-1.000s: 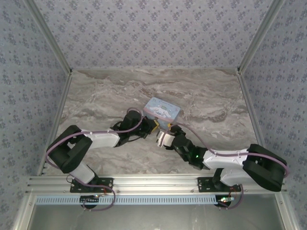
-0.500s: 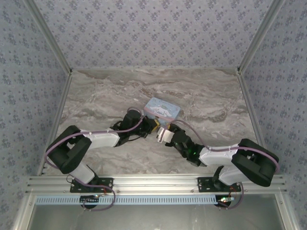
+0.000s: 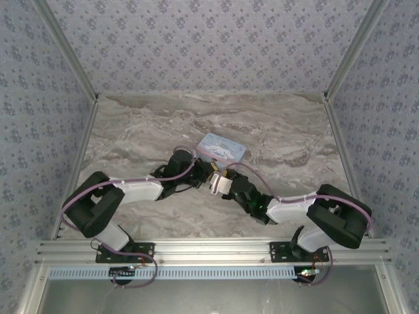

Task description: Unlock a padlock with a key

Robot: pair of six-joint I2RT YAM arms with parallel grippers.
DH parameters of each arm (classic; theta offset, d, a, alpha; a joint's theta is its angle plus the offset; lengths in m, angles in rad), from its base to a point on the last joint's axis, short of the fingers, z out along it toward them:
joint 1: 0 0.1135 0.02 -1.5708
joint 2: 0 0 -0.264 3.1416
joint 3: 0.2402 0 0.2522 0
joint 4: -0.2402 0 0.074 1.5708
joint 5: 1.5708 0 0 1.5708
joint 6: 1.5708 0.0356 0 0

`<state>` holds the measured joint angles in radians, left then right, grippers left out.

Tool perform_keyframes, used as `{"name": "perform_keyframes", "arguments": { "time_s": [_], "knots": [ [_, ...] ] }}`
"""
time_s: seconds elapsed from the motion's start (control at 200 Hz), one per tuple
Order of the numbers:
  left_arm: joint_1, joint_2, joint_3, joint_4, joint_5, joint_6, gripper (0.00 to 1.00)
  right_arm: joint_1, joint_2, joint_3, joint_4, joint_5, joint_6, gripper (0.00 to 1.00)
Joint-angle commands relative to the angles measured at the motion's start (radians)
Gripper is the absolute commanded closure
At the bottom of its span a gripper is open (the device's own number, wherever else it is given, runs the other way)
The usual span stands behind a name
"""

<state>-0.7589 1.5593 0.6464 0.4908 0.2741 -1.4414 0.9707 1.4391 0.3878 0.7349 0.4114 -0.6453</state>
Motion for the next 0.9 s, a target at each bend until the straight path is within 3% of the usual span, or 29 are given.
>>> {"name": "perform_keyframes", "arguments": {
  "time_s": [0.0, 0.894],
  "knots": [
    [-0.002, -0.034, 0.04, 0.019, 0.017, 0.006, 1.0, 0.008, 0.024, 0.03, 0.05, 0.01, -0.012, 0.68],
    [-0.003, -0.018, 0.039, 0.026, 0.019, -0.007, 1.0, 0.023, 0.098, 0.049, 0.149, 0.086, 0.018, 0.89]
  ]
}}
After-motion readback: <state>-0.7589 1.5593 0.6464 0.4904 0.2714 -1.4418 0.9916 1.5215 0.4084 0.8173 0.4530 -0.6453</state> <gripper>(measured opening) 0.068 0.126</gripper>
